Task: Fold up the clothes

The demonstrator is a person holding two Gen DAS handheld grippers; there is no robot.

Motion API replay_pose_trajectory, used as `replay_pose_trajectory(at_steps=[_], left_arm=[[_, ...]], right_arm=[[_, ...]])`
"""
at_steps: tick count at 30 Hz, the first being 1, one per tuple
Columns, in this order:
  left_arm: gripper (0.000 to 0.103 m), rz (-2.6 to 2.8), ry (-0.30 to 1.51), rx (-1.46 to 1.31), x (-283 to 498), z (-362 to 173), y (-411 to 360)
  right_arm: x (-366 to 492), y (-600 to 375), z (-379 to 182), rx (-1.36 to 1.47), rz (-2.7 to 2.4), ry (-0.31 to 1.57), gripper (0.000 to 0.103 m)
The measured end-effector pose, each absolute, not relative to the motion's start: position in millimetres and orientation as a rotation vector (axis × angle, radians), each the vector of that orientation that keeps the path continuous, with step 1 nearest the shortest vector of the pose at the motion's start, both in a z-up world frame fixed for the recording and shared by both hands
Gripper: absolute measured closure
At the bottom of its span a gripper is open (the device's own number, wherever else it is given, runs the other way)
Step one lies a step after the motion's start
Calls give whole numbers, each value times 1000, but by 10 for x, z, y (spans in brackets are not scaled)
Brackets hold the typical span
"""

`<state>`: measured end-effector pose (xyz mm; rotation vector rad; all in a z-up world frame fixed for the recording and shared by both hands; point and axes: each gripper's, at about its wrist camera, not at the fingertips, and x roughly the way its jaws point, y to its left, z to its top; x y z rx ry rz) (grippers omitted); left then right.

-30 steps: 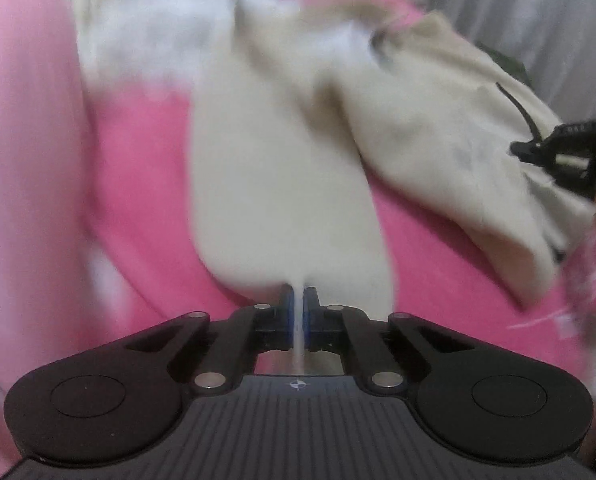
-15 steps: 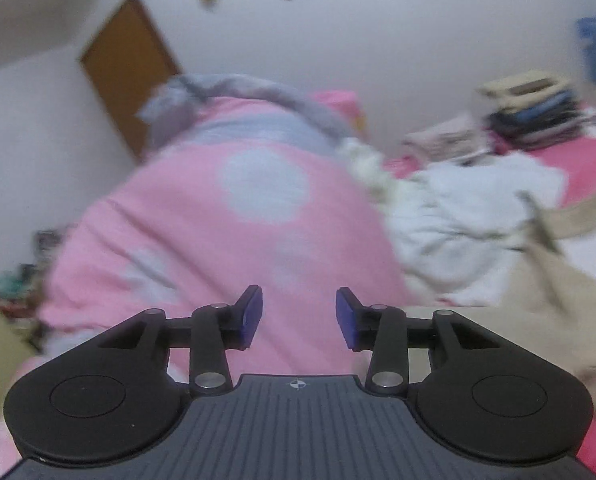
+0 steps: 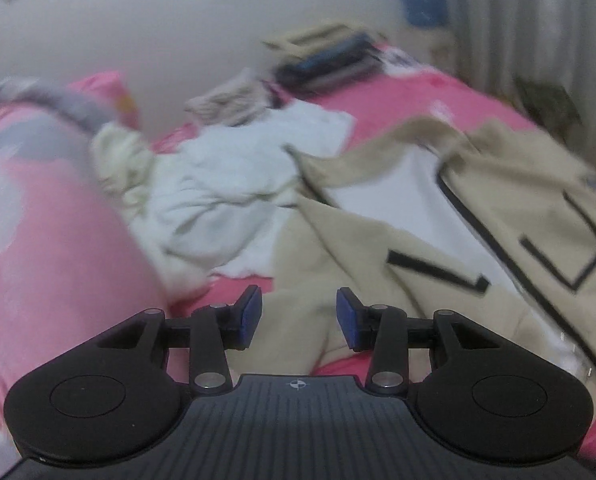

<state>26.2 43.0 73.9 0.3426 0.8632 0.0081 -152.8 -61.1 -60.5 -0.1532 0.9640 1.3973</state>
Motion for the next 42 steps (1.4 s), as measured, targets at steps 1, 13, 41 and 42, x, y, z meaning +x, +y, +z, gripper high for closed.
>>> replay_pose_trajectory(at_steps=[1,13,41,42], left_arm=[[62,-13,884,374,278,649,343],[61,-201,1220,199,651,-328,377],[69,251,1083,-49,332,-550,1899],[68,240,1086,-51,304,-536,1864]], right_arm=[[-1686,-486,-667,-233,1454,986,96],[-87,-1669,-240,-82,1084,1275,58],[-43,-1429,-122,62,1434,1044,94],[-149,-1232,-150,47,1494,1029,93]])
